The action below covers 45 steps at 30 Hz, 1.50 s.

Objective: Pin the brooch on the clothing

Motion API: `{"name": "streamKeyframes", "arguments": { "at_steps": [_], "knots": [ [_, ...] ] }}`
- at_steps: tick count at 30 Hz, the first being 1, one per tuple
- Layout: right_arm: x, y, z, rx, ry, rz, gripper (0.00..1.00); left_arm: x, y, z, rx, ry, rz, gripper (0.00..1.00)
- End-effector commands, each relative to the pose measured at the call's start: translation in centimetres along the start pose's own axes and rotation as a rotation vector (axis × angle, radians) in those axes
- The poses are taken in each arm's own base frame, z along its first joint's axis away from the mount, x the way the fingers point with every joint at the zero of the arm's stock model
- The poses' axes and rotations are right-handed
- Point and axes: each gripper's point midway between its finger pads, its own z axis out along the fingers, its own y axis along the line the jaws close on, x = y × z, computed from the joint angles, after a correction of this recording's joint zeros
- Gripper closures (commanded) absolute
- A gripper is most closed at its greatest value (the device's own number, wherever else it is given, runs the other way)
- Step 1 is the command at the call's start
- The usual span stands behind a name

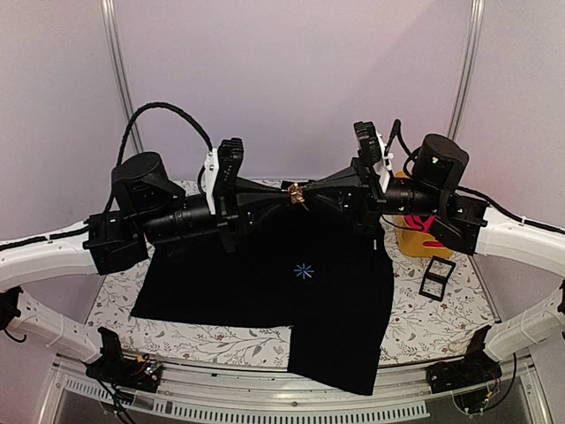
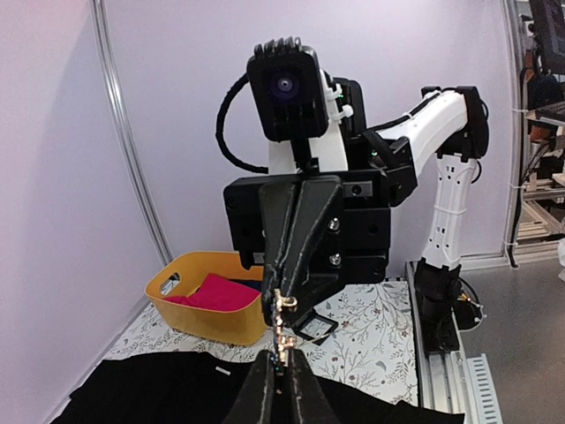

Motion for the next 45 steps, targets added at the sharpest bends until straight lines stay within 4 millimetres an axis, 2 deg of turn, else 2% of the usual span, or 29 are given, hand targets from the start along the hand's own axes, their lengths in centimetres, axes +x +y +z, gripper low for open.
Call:
{"name": "streamKeyframes", "arguments": {
  "at_steps": [1, 7, 11, 14, 16, 19, 23, 27, 32, 35, 40, 45],
  "knots": [
    [-0.8, 0.2, -0.5, 0.004, -0.019, -0.018, 1.0, -1.7, 0.3, 0.1, -0.001, -0.04, 0.018, 1.0],
    [-0.8, 0.0, -0.6, 0.022, -0.01, -0.009, 0.99, -1.3, 1.0, 0.0, -0.039, -0.02, 0.021, 1.0],
    [0.2, -2.3, -1.1, 0.164, 0.044, 0.036, 0.7, 0.7, 3.0, -0.2, -0.164, 0.036, 0.062, 1.0],
    [1.3, -4.7, -2.5, 0.309, 0.099, 0.073, 0.62, 3.0, 4.9, -0.7, -0.287, 0.084, 0.114, 1.0],
    [2.4, -6.8, -4.1, 0.449, 0.139, 0.128, 0.6, 4.6, 5.9, -1.2, -0.358, 0.103, 0.152, 1.0],
    [5.1, -9.3, -7.0, 0.648, 0.215, 0.237, 0.58, 7.3, 7.0, -1.3, -0.428, 0.149, 0.2, 1.0],
    [10.9, -11.3, -11.0, 0.909, 0.377, 0.39, 0.57, 10.7, 7.5, -0.8, -0.455, 0.176, 0.206, 1.0],
    [16.3, -11.0, -13.0, 1.021, 0.456, 0.572, 0.57, 13.6, 8.0, -0.9, -0.482, 0.181, 0.138, 1.0],
    [22.2, -9.9, -15.2, 1.107, 0.542, 0.691, 0.57, 15.7, 7.7, -1.1, -0.487, 0.16, 0.06, 1.0],
    [25.5, -9.6, -15.6, 1.128, 0.625, 0.749, 0.59, 16.7, 7.8, -1.3, -0.506, 0.154, 0.016, 1.0],
    [29.7, -9.2, -15.4, 1.159, 0.765, 0.825, 0.61, 17.5, 7.5, -1.9, -0.506, 0.139, -0.015, 1.0],
    [31.2, -9.7, -15.0, 1.171, 0.812, 0.825, 0.57, 18.1, 7.5, -2.3, -0.522, 0.137, -0.015, 1.0]
  ]
}}
